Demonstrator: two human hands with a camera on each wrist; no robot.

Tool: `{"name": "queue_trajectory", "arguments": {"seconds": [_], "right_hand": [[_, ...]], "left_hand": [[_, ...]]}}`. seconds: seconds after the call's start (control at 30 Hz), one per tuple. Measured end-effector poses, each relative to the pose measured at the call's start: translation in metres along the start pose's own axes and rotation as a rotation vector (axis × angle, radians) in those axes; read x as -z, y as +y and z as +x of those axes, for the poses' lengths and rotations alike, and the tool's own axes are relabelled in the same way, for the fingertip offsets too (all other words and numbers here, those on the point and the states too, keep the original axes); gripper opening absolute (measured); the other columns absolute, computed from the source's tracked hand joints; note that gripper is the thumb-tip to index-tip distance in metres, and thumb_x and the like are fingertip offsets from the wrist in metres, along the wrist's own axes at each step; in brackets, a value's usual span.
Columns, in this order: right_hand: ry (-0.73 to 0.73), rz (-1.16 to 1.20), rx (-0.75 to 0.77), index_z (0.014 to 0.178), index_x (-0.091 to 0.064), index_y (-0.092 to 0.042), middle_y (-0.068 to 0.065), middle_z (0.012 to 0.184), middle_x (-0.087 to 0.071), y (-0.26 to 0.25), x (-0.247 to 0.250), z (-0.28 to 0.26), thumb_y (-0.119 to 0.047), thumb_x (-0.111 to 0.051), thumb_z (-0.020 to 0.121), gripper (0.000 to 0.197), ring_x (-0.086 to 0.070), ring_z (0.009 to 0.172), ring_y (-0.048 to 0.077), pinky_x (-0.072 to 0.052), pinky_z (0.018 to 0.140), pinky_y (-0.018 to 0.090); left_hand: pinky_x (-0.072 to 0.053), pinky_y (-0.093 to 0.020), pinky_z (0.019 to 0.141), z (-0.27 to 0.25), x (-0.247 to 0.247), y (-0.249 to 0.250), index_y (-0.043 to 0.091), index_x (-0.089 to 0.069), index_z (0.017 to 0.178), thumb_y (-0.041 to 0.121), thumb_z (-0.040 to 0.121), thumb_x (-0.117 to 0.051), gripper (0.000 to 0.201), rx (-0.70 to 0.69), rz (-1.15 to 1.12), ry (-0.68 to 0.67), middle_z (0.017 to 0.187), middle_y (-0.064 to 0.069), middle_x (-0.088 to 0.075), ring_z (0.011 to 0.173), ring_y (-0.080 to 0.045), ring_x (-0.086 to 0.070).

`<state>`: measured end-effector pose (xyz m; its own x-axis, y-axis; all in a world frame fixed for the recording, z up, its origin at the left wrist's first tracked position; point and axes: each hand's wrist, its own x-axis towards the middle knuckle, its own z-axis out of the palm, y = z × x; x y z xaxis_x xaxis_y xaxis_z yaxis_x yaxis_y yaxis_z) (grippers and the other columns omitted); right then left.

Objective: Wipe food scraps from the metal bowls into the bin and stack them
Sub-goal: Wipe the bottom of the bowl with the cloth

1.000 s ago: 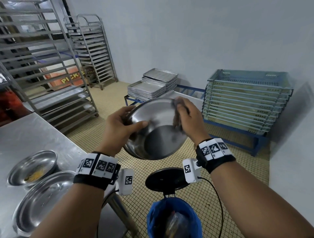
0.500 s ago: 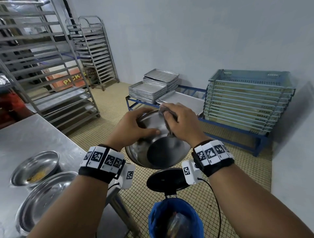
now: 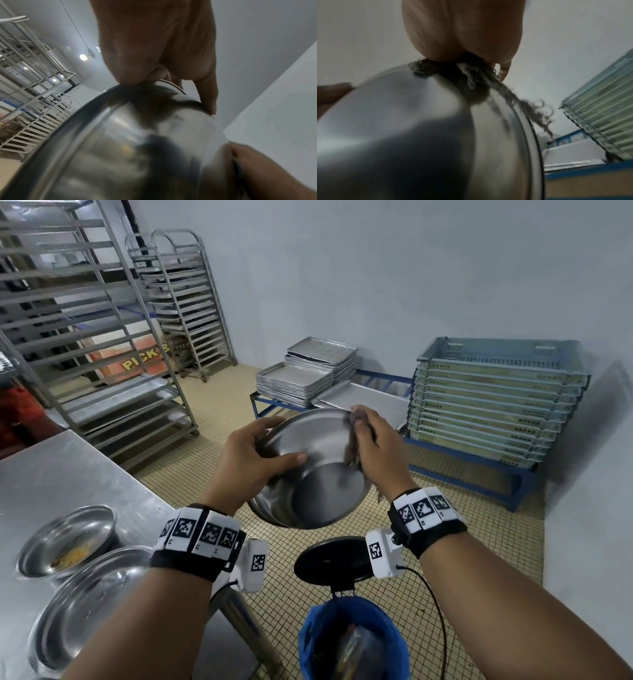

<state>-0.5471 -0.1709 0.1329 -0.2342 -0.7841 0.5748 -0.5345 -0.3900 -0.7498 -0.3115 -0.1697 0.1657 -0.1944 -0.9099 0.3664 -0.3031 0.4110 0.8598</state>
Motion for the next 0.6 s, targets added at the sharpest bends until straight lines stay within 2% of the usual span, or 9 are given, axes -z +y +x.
{"name": "queue_trajectory", "arguments": {"seconds": [0.1,0.17,0.2,0.27,0.33,0.43,0.5,0.6], "right_hand": [[-0.056,-0.156,0.166,0.133,-0.061,-0.025,-0.002,0.114,-0.065,-0.013,-0.011,-0.002,-0.037,-0.041,0.104,0.037,-0.058,0.108,0.019,-0.048,0.097,0.045],[-0.066,-0.201,0.221,0.134,-0.06,-0.026,-0.003,0.116,-0.066,-0.015,-0.01,0.0,-0.037,-0.041,0.104,0.038,-0.057,0.109,0.017,-0.045,0.098,0.041],[-0.049,-0.159,0.181,0.132,-0.061,-0.027,-0.008,0.112,-0.066,-0.01,-0.007,0.001,-0.036,-0.041,0.104,0.035,-0.058,0.106,0.01,-0.047,0.097,0.04],[-0.02,-0.026,0.023,0.123,-0.063,-0.033,-0.019,0.099,-0.067,0.002,0.002,0.0,-0.032,-0.044,0.106,0.025,-0.061,0.093,-0.003,-0.053,0.091,0.041],[-0.033,0.021,-0.041,0.12,-0.062,-0.036,-0.015,0.095,-0.069,0.004,0.003,-0.002,-0.032,-0.044,0.107,0.023,-0.064,0.089,0.002,-0.055,0.087,0.043],[-0.066,-0.122,0.154,0.133,-0.062,-0.025,-0.003,0.113,-0.067,-0.009,-0.005,0.001,-0.038,-0.042,0.104,0.038,-0.06,0.106,0.015,-0.05,0.095,0.038],[-0.102,-0.147,0.21,0.135,-0.061,-0.025,-0.001,0.118,-0.066,-0.012,-0.004,0.007,-0.04,-0.042,0.102,0.041,-0.058,0.11,0.016,-0.045,0.097,0.033],[-0.108,0.012,0.03,0.131,-0.062,-0.031,-0.006,0.119,-0.065,-0.002,0.009,0.006,-0.036,-0.047,0.105,0.03,-0.059,0.109,0.01,-0.045,0.095,0.027]], "left_hand": [[-0.064,-0.042,0.087,0.0,-0.007,0.0,0.028,-0.072,0.123,0.033,0.062,-0.102,0.068,-0.007,0.027,-0.044,0.11,0.002,-0.078,0.101,-0.017,-0.075],[-0.064,-0.045,0.089,-0.001,-0.007,-0.001,0.03,-0.072,0.122,0.041,0.059,-0.101,0.071,-0.007,0.028,-0.042,0.111,0.003,-0.078,0.102,-0.018,-0.075],[-0.064,-0.043,0.087,-0.001,-0.005,-0.002,0.033,-0.073,0.12,0.045,0.056,-0.101,0.07,-0.004,0.017,-0.029,0.11,0.003,-0.078,0.102,-0.018,-0.076],[-0.065,-0.036,0.079,-0.004,-0.001,-0.001,0.039,-0.072,0.114,0.04,0.056,-0.102,0.066,0.002,-0.038,0.007,0.107,0.003,-0.079,0.098,-0.019,-0.076],[-0.064,-0.03,0.075,-0.004,0.001,-0.002,0.042,-0.07,0.111,0.036,0.057,-0.097,0.061,0.008,-0.061,0.011,0.106,0.003,-0.079,0.096,-0.019,-0.077],[-0.063,-0.034,0.081,-0.003,-0.006,0.001,0.051,-0.071,0.107,0.039,0.056,-0.101,0.06,-0.007,-0.039,-0.039,0.108,0.004,-0.078,0.101,-0.018,-0.076],[-0.064,-0.033,0.08,-0.003,-0.006,0.001,0.048,-0.072,0.108,0.036,0.058,-0.098,0.057,0.0,-0.054,-0.03,0.106,0.006,-0.079,0.099,-0.016,-0.076],[-0.063,-0.029,0.074,-0.006,0.002,0.001,0.036,-0.071,0.111,0.024,0.06,-0.093,0.057,0.003,-0.145,0.025,0.1,0.006,-0.08,0.09,-0.015,-0.078]]}}
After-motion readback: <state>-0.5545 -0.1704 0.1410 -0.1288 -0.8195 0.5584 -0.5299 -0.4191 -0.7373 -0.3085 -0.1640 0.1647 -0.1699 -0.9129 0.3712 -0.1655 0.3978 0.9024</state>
